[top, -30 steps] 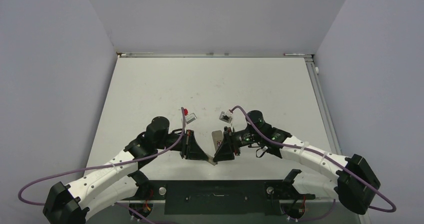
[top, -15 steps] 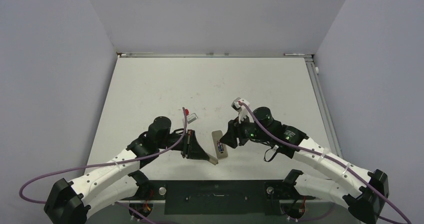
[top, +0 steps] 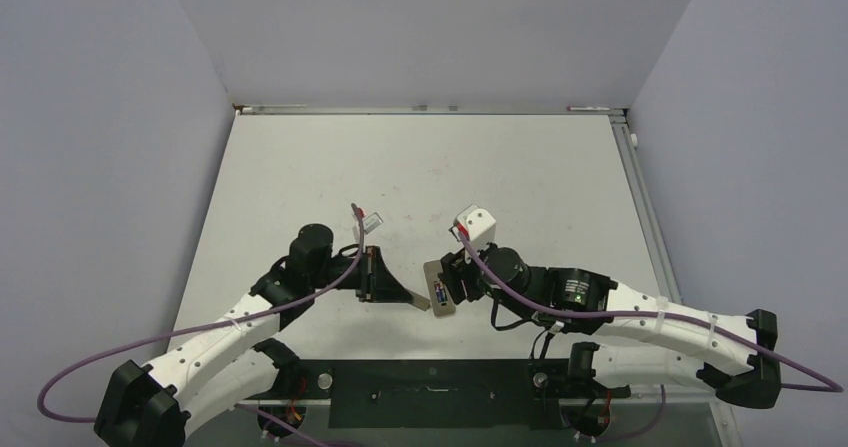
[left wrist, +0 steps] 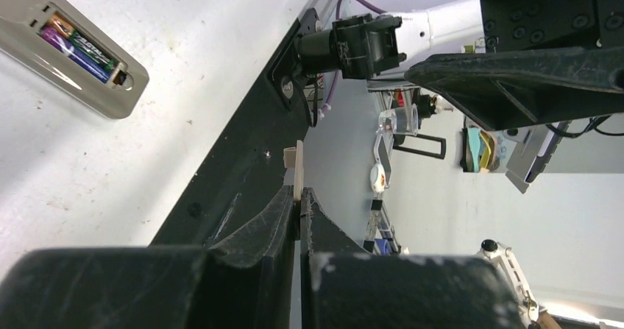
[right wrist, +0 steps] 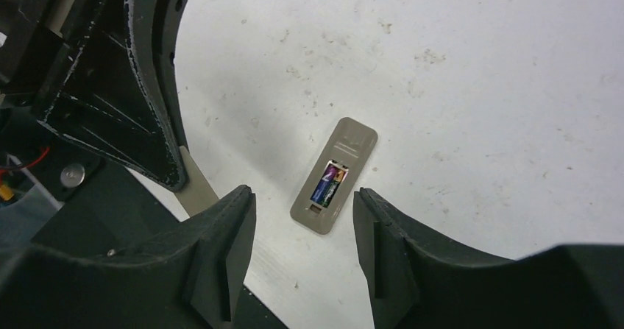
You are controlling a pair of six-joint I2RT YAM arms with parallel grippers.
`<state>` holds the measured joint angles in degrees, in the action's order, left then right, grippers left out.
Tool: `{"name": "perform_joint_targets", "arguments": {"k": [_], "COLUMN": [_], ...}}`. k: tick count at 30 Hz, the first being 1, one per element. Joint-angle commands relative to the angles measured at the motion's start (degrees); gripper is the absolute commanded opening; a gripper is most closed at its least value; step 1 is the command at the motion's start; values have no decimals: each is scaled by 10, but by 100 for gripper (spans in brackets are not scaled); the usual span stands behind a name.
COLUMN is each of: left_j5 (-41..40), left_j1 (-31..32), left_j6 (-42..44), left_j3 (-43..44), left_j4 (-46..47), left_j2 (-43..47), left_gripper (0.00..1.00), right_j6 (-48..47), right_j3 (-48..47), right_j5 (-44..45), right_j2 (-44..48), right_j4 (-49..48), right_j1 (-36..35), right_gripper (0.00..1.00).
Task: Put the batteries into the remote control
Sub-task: Turn over the battery cover.
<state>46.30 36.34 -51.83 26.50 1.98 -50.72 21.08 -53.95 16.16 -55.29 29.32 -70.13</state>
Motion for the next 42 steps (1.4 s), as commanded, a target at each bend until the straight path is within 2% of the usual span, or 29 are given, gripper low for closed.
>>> {"name": "perform_joint_targets", "arguments": {"k": [1,3,4,6,8,9,15,19,34,42], "left_j5": [28,36,37,39,39,38,38,39,68,86], "left_j1": [-27,-32,-34,-36,-37,-38,-43,-49,-59,-59], "left_j6": [-2,-7,-8,-9,-8,-9,-27,-45,-80,-81], "left_j3": [4,5,5,9,11,12,11,9,-2,-6], "left_j4": [31,40,43,44,44,45,58,66,61,56], "left_j2": [-2,-3,-3,-3,-4,-5,-10,-12,-17,-14], "left_gripper": [0,0,0,0,0,0,0,0,0,0], "right_j6": [8,0,-8,-17,-24,-32,-63,-73,-103,-123], "right_j3": [-26,-16,-8,5,14,16,6,0,-45,-71], "right_j5": [140,133,133,139,105,78,-64,-103,-104,-91], "right_j2": [-6,4,10,25,35,36,-4,-30,-133,-150], "right_j4": [5,-9,-16,-29,-40,-41,-21,-11,-1,10], "right_j1": [-16,-15,-15,-13,-8,-4,0,-10,-39,-53], "right_gripper": [52,55,61,84,92,93,90,83,59,57]}}
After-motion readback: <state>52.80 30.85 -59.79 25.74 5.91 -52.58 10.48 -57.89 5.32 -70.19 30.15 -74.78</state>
